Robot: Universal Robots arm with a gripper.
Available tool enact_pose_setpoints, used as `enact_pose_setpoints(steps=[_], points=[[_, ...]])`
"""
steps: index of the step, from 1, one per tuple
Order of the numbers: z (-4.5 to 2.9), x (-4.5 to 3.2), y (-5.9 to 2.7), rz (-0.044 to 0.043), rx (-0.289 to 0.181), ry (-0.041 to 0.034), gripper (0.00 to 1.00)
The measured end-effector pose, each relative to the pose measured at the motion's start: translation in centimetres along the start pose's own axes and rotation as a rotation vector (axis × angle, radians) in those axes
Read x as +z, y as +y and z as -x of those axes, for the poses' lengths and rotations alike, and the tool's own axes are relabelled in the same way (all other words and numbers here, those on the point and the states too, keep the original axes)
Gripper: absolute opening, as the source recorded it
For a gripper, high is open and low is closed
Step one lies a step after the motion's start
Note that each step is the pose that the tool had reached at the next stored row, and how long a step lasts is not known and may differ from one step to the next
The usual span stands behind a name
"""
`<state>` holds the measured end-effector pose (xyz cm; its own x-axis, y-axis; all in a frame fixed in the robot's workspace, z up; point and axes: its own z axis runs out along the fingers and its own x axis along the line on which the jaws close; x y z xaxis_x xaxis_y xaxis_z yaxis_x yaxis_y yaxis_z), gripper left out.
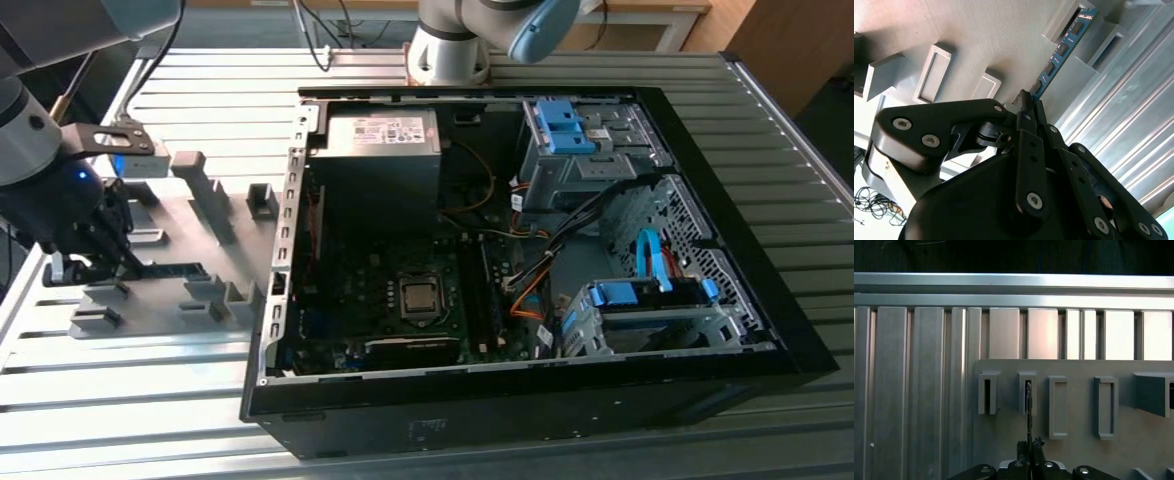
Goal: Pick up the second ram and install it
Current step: 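Pick up the second ram and move it above second insertion slot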
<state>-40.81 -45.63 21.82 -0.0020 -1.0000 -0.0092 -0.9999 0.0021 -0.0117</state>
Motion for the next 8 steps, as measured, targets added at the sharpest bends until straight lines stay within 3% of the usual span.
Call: enact_pose_setpoints(steps=[8], points=[[0.0, -0.34, 0.0, 0.0002, 0.0, 0.0001, 0.14]])
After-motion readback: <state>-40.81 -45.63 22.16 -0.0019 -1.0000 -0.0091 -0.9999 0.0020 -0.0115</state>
